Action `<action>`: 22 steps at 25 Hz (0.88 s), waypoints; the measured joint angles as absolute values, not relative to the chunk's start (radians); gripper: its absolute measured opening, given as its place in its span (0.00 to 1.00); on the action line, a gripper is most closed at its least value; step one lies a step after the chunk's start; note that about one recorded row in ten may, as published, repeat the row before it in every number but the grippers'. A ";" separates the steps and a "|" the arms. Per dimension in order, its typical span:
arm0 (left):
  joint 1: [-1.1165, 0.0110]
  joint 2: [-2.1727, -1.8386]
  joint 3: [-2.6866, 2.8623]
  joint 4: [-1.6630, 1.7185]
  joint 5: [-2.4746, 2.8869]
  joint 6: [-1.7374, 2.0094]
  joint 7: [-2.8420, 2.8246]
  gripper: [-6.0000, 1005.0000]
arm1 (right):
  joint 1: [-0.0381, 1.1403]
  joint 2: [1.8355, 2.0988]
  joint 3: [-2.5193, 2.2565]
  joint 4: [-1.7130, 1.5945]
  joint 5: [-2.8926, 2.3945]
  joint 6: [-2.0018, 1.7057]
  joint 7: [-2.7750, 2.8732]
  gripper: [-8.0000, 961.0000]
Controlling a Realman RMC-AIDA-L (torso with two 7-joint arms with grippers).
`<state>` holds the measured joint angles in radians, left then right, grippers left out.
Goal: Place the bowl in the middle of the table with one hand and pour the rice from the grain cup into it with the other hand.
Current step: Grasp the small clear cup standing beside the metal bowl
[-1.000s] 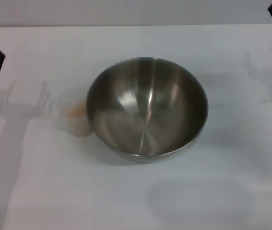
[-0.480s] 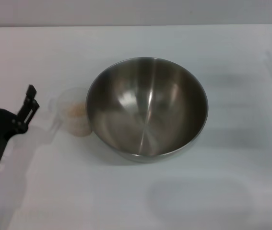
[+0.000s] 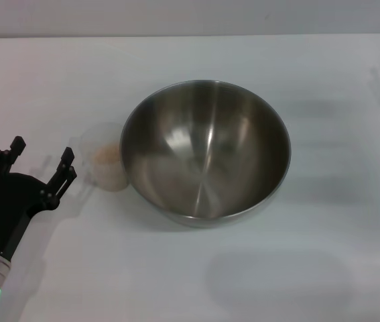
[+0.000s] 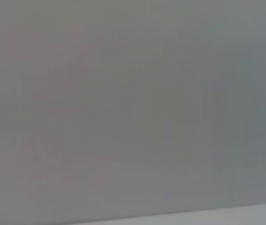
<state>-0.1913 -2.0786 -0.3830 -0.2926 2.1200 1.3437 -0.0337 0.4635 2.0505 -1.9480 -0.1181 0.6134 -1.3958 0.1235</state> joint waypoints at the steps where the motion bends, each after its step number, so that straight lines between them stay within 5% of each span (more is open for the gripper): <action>1: -0.192 -2.079 -0.383 -0.293 2.120 1.337 -0.033 0.81 | 0.463 2.050 -1.948 -0.118 0.613 -1.398 0.123 0.83; 22: -0.237 -2.077 -0.389 -0.287 2.116 1.231 -0.024 0.76 | 0.453 2.052 -1.948 -0.119 0.612 -1.402 0.124 0.83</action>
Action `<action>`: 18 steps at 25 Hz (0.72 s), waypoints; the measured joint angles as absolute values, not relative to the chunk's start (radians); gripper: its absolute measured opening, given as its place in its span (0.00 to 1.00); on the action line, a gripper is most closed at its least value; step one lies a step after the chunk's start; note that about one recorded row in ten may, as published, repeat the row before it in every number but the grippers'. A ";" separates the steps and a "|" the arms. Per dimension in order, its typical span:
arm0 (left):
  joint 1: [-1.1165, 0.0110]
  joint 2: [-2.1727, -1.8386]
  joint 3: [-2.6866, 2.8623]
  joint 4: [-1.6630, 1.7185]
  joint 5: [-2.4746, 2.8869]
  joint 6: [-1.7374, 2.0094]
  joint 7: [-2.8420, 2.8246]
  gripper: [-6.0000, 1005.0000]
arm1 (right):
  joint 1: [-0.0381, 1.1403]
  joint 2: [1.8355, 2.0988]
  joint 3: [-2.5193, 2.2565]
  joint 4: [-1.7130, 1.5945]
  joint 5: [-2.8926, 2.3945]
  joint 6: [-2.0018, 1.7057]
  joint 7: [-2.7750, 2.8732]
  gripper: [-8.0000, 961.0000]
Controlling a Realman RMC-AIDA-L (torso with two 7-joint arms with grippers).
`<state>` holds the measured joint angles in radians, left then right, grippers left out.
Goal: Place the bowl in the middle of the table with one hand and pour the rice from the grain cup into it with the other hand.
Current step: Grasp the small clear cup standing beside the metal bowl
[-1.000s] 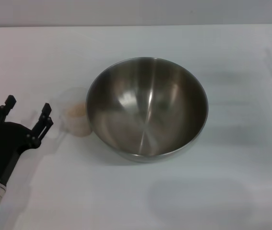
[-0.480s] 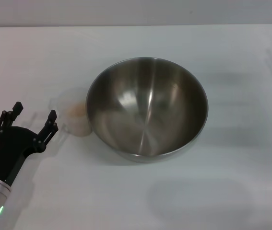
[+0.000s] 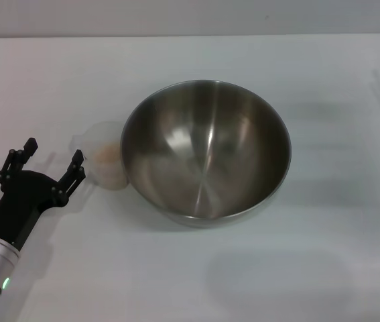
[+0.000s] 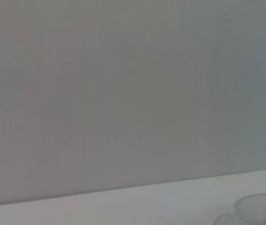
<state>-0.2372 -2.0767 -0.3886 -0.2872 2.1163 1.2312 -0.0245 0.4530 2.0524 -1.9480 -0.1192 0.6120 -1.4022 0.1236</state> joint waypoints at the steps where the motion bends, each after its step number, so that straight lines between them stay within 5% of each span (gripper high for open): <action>1: -0.241 -2.076 -0.391 -0.287 2.115 1.226 -0.024 0.76 | 0.452 2.052 -1.948 -0.120 0.612 -1.402 0.124 0.83; 18: -0.282 -2.074 -0.408 -0.262 2.111 1.196 -0.025 0.72 | 0.453 2.054 -1.945 -0.124 0.619 -1.402 0.124 0.82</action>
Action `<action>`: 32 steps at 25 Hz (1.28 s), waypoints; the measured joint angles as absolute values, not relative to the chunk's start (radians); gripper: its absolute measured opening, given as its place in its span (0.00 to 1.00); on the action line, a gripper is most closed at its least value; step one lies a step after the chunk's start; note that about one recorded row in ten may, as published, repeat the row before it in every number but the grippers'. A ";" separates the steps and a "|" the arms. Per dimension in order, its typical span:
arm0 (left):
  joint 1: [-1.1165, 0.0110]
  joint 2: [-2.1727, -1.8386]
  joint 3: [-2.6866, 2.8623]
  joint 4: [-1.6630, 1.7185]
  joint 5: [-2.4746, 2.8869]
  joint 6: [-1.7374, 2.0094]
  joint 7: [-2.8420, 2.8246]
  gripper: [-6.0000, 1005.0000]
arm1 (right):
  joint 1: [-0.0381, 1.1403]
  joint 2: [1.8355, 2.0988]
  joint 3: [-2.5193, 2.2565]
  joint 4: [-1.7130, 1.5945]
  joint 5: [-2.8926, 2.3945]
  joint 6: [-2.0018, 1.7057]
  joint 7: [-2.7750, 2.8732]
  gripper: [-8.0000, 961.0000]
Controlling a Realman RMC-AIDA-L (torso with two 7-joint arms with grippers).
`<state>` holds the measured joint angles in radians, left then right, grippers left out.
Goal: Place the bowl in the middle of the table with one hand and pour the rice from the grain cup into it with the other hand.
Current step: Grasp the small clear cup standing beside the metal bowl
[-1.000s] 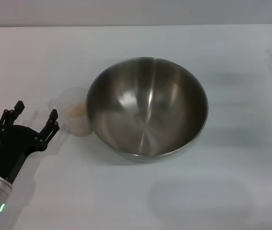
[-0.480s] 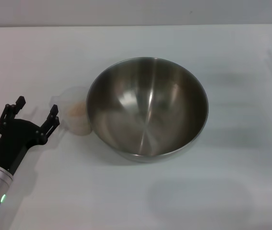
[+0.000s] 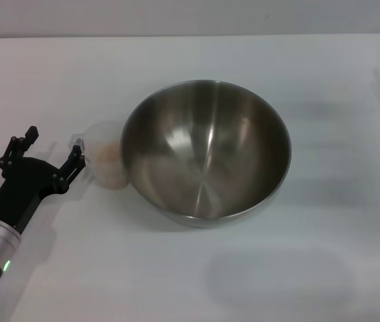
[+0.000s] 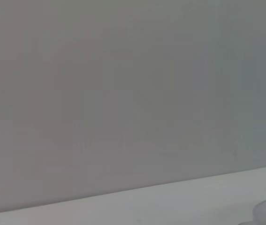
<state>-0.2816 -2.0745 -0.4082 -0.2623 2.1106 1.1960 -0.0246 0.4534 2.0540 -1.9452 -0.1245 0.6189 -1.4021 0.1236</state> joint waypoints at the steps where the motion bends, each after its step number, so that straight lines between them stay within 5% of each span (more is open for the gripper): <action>1: -0.289 -2.075 -0.408 -0.260 2.111 1.189 -0.025 0.71 | 0.454 2.054 -1.945 -0.125 0.619 -1.402 0.124 0.82; 26: -0.318 -2.079 -0.446 -0.271 2.111 1.146 -0.026 0.65 | 0.466 2.055 -1.943 -0.134 0.621 -1.398 0.124 0.82; 28: -0.322 -2.079 -0.444 -0.272 2.111 1.137 -0.029 0.45 | 0.466 2.055 -1.943 -0.134 0.622 -1.397 0.124 0.82; 32: -0.333 -2.078 -0.440 -0.277 2.115 1.111 -0.034 0.32 | 0.466 2.056 -1.943 -0.134 0.621 -1.396 0.124 0.82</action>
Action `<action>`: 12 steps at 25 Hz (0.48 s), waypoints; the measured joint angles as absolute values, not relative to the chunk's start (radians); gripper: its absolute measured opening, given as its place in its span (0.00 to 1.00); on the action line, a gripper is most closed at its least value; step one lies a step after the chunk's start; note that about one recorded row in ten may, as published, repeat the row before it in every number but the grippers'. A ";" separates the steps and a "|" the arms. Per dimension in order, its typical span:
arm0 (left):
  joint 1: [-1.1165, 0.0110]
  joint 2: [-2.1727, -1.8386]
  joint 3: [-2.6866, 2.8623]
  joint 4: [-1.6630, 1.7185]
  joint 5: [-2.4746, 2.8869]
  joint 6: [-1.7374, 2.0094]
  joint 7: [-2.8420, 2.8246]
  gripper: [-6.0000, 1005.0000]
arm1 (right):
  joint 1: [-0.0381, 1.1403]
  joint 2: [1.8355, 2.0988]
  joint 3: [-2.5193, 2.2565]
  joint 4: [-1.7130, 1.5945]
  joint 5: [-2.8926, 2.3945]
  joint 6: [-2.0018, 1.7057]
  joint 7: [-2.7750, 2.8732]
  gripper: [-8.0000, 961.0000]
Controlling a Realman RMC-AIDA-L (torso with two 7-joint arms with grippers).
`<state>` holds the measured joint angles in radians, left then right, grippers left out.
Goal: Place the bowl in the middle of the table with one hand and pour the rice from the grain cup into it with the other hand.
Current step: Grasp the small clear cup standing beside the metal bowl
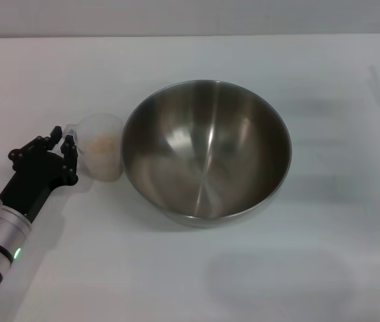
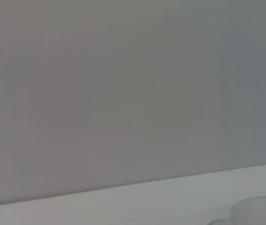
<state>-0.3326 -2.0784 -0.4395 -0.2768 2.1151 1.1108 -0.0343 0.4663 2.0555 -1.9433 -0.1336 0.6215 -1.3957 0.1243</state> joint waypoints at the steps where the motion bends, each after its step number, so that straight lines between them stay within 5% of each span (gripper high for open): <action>1: -0.334 -2.078 -0.439 -0.281 2.116 1.104 -0.032 0.29 | 0.466 2.056 -1.943 -0.134 0.621 -1.396 0.124 0.82; 7: -0.334 -2.079 -0.442 -0.300 2.117 1.102 -0.027 0.04 | 0.464 2.056 -1.943 -0.133 0.618 -1.400 0.124 0.82; 12: -0.332 -2.079 -0.444 -0.311 2.117 1.113 -0.027 0.03 | 0.462 2.057 -1.943 -0.132 0.618 -1.401 0.124 0.82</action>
